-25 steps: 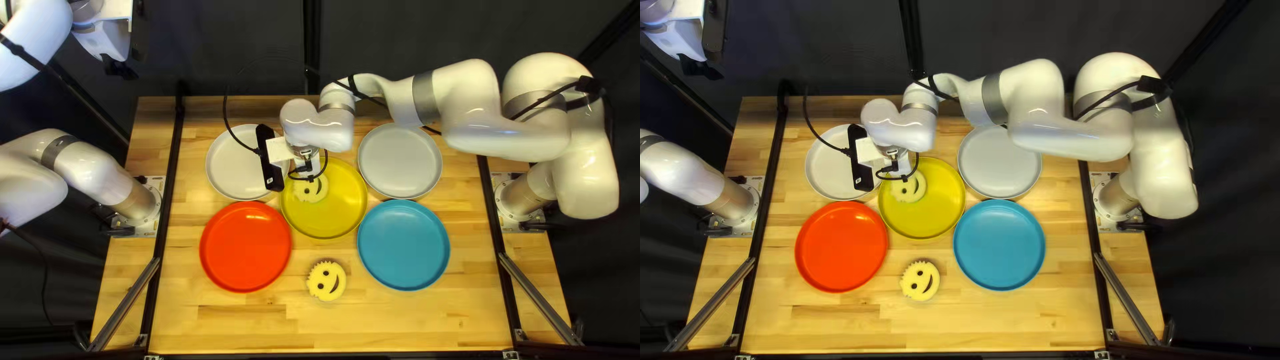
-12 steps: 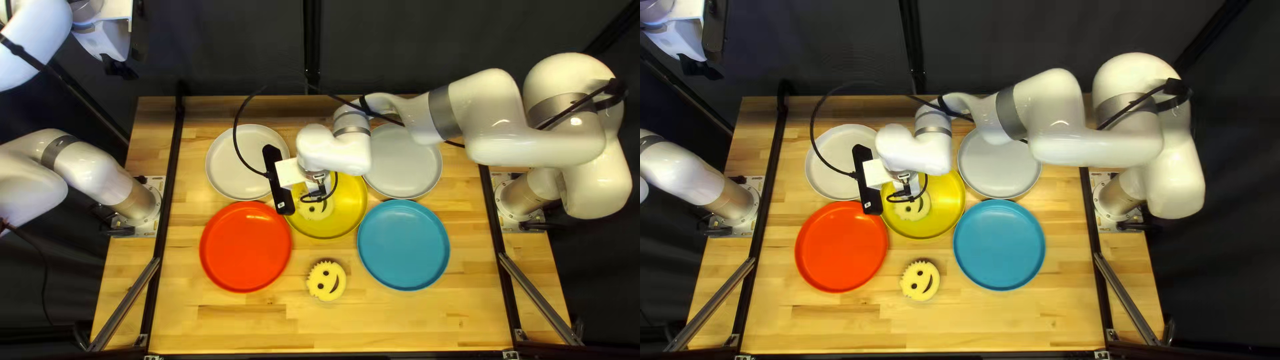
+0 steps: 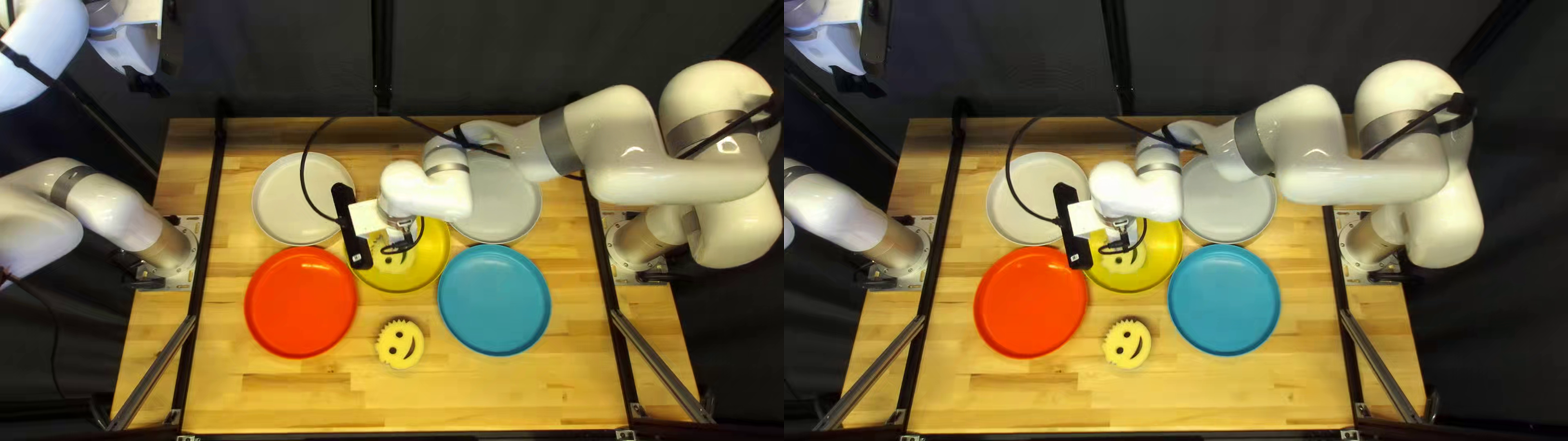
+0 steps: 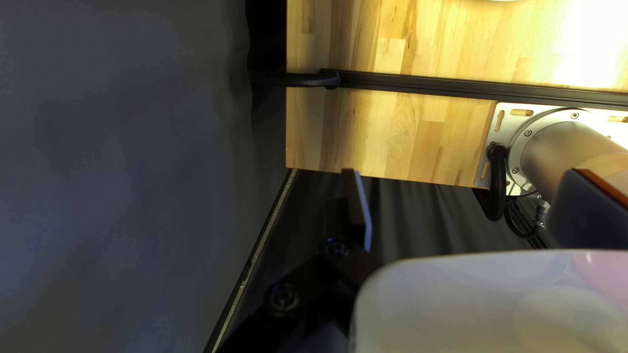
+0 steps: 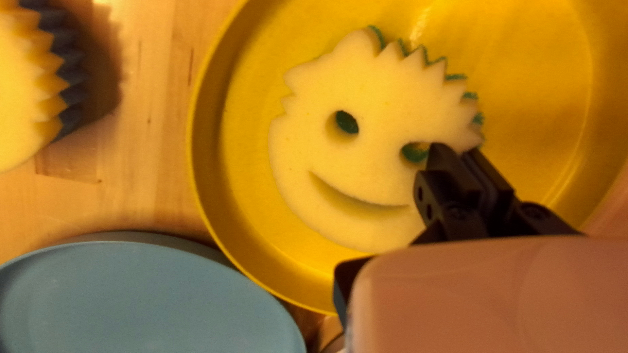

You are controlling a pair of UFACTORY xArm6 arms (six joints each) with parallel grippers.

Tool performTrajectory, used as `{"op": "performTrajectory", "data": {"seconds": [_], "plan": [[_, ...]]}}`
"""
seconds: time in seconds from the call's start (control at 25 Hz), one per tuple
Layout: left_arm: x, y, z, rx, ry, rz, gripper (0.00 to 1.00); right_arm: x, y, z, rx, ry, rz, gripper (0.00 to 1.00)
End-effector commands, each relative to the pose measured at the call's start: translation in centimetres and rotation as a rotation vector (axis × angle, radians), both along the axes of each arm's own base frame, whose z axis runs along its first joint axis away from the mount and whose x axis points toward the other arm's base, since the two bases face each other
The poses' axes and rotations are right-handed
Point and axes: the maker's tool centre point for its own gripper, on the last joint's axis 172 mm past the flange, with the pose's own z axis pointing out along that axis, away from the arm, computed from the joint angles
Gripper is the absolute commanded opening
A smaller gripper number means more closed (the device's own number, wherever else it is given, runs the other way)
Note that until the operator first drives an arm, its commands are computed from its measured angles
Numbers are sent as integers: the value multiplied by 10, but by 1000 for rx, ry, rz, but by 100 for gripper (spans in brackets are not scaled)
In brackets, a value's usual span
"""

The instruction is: Pick up sponge and scrub the plate

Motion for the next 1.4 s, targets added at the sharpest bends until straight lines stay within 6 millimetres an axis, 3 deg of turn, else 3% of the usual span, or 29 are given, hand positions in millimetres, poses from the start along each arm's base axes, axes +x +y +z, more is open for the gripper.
{"op": "performTrajectory", "data": {"seconds": [0.04,0.24,0.44,0.6,1.12,1.28,1.4], "plan": [[0,0,0,0,0,0,100,1,-32,-3,7,16,-15,0],[0,0,0,0,0,0,100,-1,-55,-4,25,32,-41,0],[0,0,0,0,0,0,100,-2,-62,-7,38,39,-57,0],[0,0,0,0,0,0,100,-4,-48,-10,39,31,-51,0],[0,0,0,0,0,0,100,-17,33,7,5,-10,44,0],[0,0,0,0,0,0,100,-22,38,8,5,-14,58,0],[0,0,0,0,0,0,100,-24,26,9,8,-14,54,0]]}}
